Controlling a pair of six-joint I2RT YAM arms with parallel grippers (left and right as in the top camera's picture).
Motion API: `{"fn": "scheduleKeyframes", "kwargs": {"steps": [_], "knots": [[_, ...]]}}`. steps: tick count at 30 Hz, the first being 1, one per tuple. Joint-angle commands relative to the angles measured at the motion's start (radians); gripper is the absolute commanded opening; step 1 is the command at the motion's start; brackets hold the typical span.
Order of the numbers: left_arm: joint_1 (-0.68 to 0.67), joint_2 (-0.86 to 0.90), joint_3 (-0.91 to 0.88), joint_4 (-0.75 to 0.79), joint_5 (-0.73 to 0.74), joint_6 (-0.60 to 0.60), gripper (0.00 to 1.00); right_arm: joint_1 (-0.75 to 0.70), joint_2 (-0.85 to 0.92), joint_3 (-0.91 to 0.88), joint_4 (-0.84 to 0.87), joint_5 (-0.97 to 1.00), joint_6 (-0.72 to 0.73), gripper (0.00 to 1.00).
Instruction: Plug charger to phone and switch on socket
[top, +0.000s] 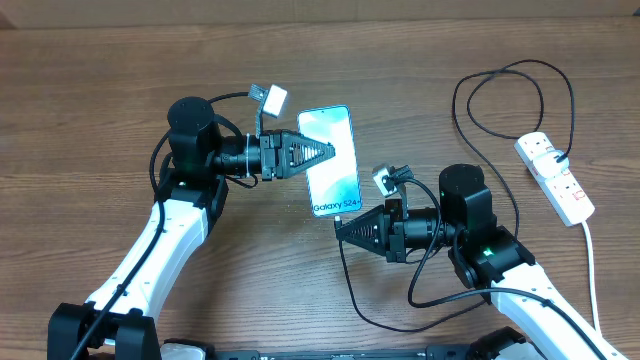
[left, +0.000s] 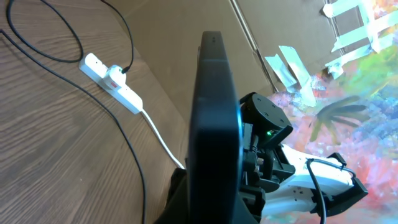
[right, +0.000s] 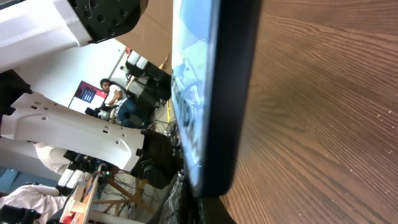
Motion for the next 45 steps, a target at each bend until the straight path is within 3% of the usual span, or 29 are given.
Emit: {"fn": "scheduleKeyframes", "kwargs": {"steps": [1,9,18,24,32,38,45], "knots": [[-0.001,0.002,0.011,0.000,-0.035,0.015,0.04,0.003,-0.003,0.028,0.005,-0.021,0.002,0.04],[0.000,0.010,0.011,-0.177,-0.067,0.004,0.04,0.003,-0.003,0.028,-0.046,-0.020,0.001,0.04],[0.000,0.146,0.011,-0.180,0.030,-0.045,0.04,0.003,-0.003,0.028,-0.127,-0.021,0.001,0.04],[-0.002,0.201,0.011,-0.065,0.082,-0.057,0.04,0.003,-0.003,0.027,-0.134,-0.019,0.002,0.04],[-0.002,0.199,0.012,0.222,0.091,-0.245,0.04,0.003,0.039,0.026,-0.227,0.041,0.042,0.04],[-0.002,0.200,0.012,0.216,0.113,-0.244,0.04,0.003,0.055,0.026,-0.097,0.004,0.043,0.04],[-0.002,0.200,0.012,0.216,0.116,-0.244,0.04,0.002,0.055,0.026,-0.091,0.014,0.046,0.04]]}}
